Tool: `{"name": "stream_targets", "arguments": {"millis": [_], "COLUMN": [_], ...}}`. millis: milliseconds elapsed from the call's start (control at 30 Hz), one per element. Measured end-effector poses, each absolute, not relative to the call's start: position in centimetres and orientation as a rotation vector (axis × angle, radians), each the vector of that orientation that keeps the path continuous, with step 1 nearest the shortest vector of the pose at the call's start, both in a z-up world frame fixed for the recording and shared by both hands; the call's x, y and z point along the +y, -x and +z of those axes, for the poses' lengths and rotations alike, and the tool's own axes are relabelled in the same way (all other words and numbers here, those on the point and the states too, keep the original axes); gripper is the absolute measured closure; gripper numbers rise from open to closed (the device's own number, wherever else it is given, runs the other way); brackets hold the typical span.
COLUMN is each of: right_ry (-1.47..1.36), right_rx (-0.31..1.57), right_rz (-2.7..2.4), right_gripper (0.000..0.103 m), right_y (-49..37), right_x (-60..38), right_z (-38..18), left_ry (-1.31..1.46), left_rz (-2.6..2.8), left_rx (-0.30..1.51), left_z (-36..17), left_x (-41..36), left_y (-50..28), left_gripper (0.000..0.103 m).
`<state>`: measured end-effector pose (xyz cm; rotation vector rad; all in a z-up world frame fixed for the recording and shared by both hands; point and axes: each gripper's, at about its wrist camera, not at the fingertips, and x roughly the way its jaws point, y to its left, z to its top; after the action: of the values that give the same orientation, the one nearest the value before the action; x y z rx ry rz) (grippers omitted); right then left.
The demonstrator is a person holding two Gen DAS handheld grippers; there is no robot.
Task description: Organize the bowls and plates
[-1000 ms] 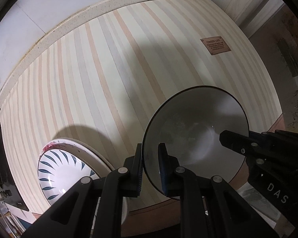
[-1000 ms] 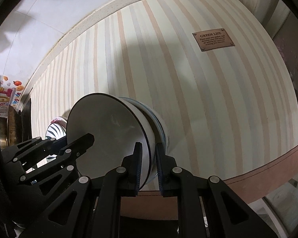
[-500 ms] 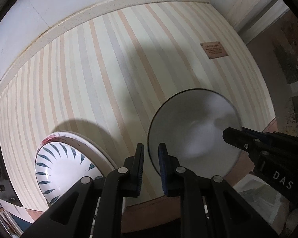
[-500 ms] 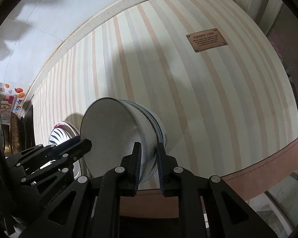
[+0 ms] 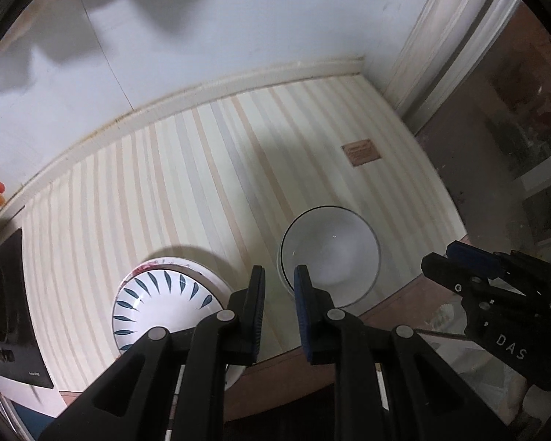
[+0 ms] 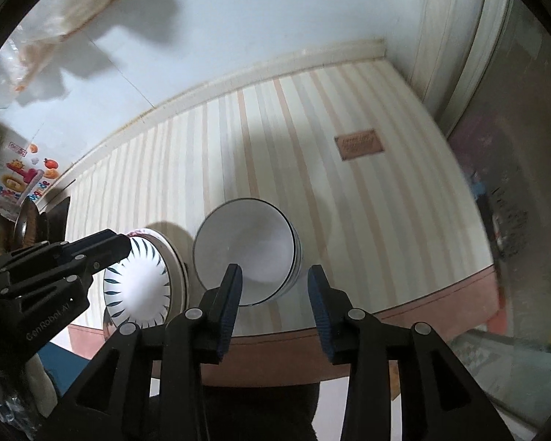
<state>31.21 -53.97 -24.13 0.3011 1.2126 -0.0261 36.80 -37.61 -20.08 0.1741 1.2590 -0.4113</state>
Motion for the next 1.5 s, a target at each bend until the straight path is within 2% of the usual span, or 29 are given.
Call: {"name": "stream_targets", "arguments": {"millis": [67,133,167,200,233,267,333,367,400,433,467,700,933,1200,1500], "right_ry": [-0.298,-0.284,-0.281,-0.279,-0.28,-0.279,-0.277,-0.276,-0.275,-0.274,-0.269,-0.269,-0.304,-0.445,-0.738], "right_rx": [1.19,1.171,1.162,1.145,1.13,1.116,1.098,1.093,1.088,1.082,1.077,1.057,1.101,1.195,1.376], "right_rz": [-0.025,-0.026,-0.027,-0.029,-0.03,-0.03,-0.037,-0.044,-0.051,-0.058,-0.067,-0.102,-0.11,-0.032,0.151], "right_gripper": [0.061,0.055,0.047,0.036,0.03,0.024,0.023,0.021,0.018,0.017,0.016,0.013,0.012,0.011,0.011], "right_y": [-30.4,-29.7,-29.4,-28.9,-28.5,-28.2,-27.5,-27.2,-26.9,-26.6,-26.4,-25.8,-27.5,-30.8,-34.8], "right_x": [-53.6,-52.9,-52.8,-52.5,-52.3,-52.2,-52.0,-52.0,-52.0,-51.9,-52.0,-52.7,-54.7,-57.1,-58.0], "right_z": [-22.7,-21.3,-20.8,-20.0,-19.4,-18.9,-17.9,-17.5,-17.1,-16.7,-16.4,-15.7,-19.0,-27.0,-40.5], "left_ry": [-0.161,-0.156,-0.158,-0.162,-0.167,-0.17,-0.162,-0.159,-0.155,-0.154,-0.15,-0.133,-0.152,-0.118,-0.087], "left_rz": [-0.423,-0.43,-0.436,-0.44,-0.442,-0.446,-0.458,-0.462,-0.465,-0.466,-0.469,-0.467,-0.454,-0.45,-0.447], "left_rx": [1.247,1.233,1.224,1.213,1.199,1.187,1.174,1.169,1.161,1.152,1.145,1.138,1.191,1.352,1.581], "left_z": [-19.0,-18.2,-17.8,-17.5,-17.1,-16.7,-16.1,-16.1,-15.8,-15.6,-15.4,-15.1,-18.3,-25.6,-34.9], "left_x": [-37.2,-36.9,-36.8,-36.8,-36.6,-36.5,-36.3,-36.2,-36.1,-36.0,-35.9,-35.7,-37.0,-38.6,-40.5], "left_y": [-36.2,-35.7,-35.4,-35.1,-34.8,-34.5,-34.1,-34.1,-34.0,-34.0,-33.9,-34.2,-35.9,-39.8,-43.7], "left_gripper": [0.088,0.088,0.087,0.081,0.074,0.071,0.052,0.046,0.035,0.029,0.028,0.027,0.027,0.027,0.027]}}
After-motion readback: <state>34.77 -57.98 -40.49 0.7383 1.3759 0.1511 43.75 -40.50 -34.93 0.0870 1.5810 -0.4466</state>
